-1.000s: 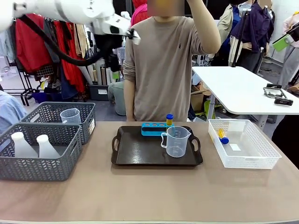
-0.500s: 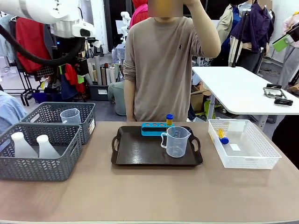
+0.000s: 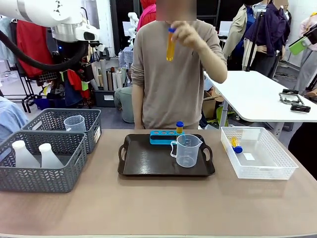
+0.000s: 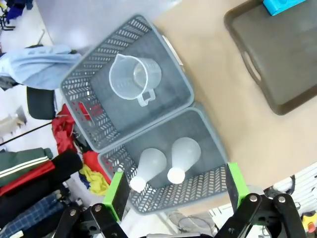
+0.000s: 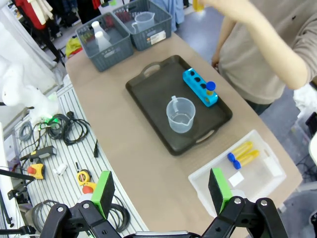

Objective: Prepare the laboratory tools.
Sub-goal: Pick up one Small flask and place it on the Handle tray.

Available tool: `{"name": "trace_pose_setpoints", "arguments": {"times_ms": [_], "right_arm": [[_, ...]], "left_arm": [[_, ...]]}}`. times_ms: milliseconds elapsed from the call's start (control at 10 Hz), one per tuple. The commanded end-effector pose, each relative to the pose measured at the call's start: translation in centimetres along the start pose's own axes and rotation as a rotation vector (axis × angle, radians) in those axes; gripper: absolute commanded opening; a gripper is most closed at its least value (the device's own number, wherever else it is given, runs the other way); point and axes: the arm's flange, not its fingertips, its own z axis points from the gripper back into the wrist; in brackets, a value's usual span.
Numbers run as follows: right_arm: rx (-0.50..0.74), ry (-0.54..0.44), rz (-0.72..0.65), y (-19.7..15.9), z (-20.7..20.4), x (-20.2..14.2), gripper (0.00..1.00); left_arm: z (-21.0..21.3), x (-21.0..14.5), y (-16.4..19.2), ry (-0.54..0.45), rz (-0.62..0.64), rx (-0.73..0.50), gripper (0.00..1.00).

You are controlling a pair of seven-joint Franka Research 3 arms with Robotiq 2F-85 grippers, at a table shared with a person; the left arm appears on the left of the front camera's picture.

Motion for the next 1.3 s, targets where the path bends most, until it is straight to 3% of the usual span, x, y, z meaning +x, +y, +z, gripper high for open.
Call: {"name": "trace_pose_setpoints", "arguments": {"times_ms": [0, 100, 400, 600, 1000, 1200], "right_arm": [[0.019, -0.026, -0.008, 0.2, 0.1, 0.4, 1.00], [0.019, -0.026, -0.008, 0.2, 0.1, 0.4, 1.00], [0.019, -0.026, -0.008, 0.2, 0.1, 0.4, 1.00], [0.019, -0.026, -0.008, 0.2, 0.1, 0.4, 1.00], [0.019, -0.026, -0.008, 0.2, 0.1, 0.4, 1.00], [0.019, -0.026, -0.008, 0.2, 0.1, 0.4, 1.00]], "left_arm": [[0.3, 0.1, 0.5, -0.002, -0.019, 0.011, 1.00], [0.0, 0.0, 0.0, 0.000, 0.000, 0.000, 1.00], [-3.9, -3.0, 3.8, 0.088, 0.222, -0.059, 1.00], [-4.8, -6.7, 3.7, 0.205, 0.327, -0.075, 1.00], [-7.2, -14.6, 2.4, 0.311, 0.580, -0.107, 1.00], [-8.8, -17.5, 5.0, 0.270, 0.706, -0.069, 1.00]]}}
